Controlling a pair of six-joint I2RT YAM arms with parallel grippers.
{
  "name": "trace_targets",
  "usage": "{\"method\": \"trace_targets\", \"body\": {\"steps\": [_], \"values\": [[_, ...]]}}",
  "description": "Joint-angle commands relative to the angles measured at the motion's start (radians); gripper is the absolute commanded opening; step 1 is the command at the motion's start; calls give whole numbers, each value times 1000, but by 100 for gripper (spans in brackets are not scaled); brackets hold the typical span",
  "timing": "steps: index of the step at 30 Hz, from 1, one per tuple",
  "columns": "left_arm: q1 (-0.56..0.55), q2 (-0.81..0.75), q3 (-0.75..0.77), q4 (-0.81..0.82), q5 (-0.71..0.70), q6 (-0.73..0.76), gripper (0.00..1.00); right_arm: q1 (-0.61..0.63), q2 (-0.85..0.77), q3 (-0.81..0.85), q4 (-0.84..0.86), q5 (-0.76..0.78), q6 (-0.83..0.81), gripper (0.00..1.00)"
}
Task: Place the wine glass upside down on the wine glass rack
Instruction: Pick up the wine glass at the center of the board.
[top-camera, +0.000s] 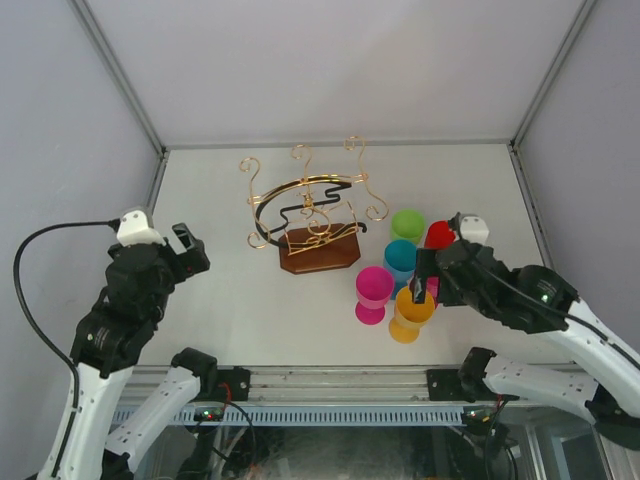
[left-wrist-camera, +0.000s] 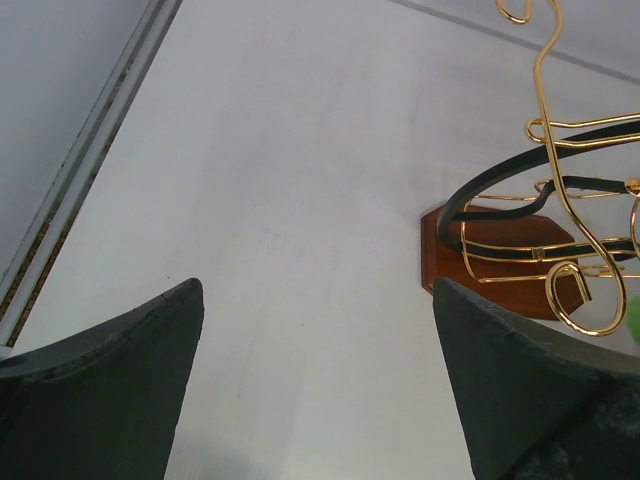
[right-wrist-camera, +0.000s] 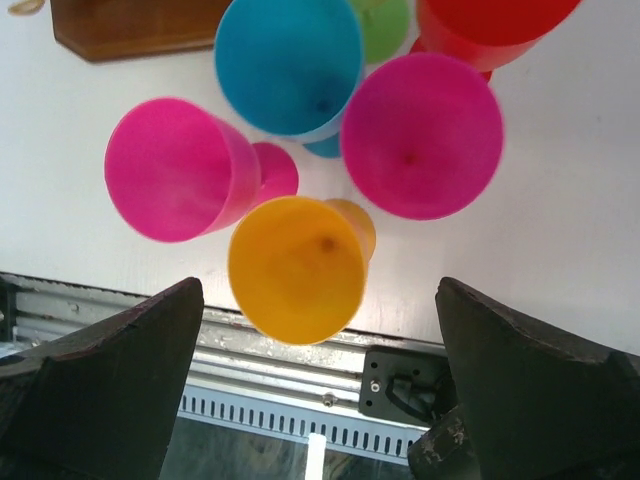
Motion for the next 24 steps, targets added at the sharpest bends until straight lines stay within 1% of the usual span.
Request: {"method": "trace_targets", "body": {"steps": [1,4,8,12,16,20,24], "values": [[3,-43,-38,59,-29,23,100,206,66,32,-60,188,235,100],[3,-61,-57,59,-26,34,100,299,101,30,-105,226,325,100],[3,-70,-76,60,-17,35,100,333,116,-3,-111,202,380,100],[3,-72,-84,59,-10,34,100,328,112,-53,-126,186,428,100],[3,-79,-95,67,-5,36,100,295,138,-74,-112,134,410,100],[3,-81,-100,69,-2,37,100,285,144,-93,-74,113,394,100],[4,-83,-102,71,-1,40,100,245,106,-126,17,57,341,100]]}}
